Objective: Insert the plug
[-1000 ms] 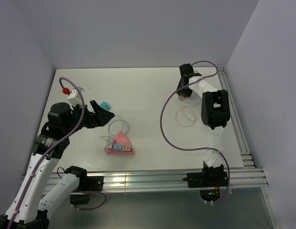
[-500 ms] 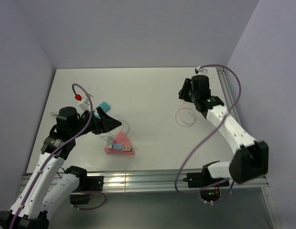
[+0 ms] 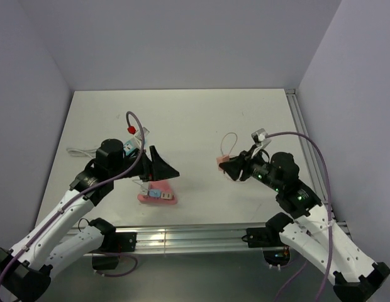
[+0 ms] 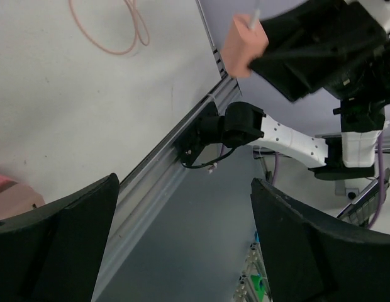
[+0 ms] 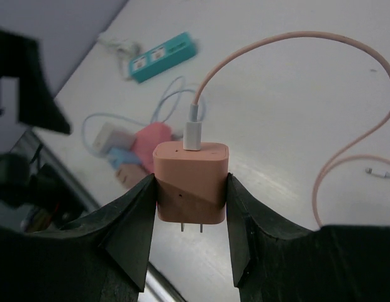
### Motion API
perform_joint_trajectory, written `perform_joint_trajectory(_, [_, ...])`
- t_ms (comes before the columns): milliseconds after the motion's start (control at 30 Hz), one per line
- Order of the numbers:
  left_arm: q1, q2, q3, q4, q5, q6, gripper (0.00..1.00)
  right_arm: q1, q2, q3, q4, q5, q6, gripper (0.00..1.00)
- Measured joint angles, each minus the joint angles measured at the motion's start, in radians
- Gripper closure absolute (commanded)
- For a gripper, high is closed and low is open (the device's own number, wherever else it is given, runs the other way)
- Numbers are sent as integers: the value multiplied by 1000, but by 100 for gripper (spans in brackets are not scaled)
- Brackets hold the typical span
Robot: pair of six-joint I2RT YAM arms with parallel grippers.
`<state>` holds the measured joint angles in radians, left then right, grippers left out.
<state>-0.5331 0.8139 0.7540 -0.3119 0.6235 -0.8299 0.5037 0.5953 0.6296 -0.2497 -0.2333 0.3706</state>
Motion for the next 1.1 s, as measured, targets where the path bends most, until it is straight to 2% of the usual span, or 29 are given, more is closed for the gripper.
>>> perform_joint_trajectory(167, [-28,14,0,16,2,-57,7,104,-60,0,11,-166,-48,100])
perform_joint_trajectory(300, [-39,-4,8,12,0,-105,6,172,2,4,18,-251,-76,100])
perform_joint_trajectory(567, [-59,-103,11,-5,-25,-194,7,405,182,7,19,-195,-102,100])
perform_joint_trajectory(767, [-117,-171,-67,-2,-69,-284,7,486,243,35,41,-129,-104,100])
perform_joint_trajectory(1100, [-235,-152,-132,3,-153,-383,7,595,274,66,84,-43,-114,100])
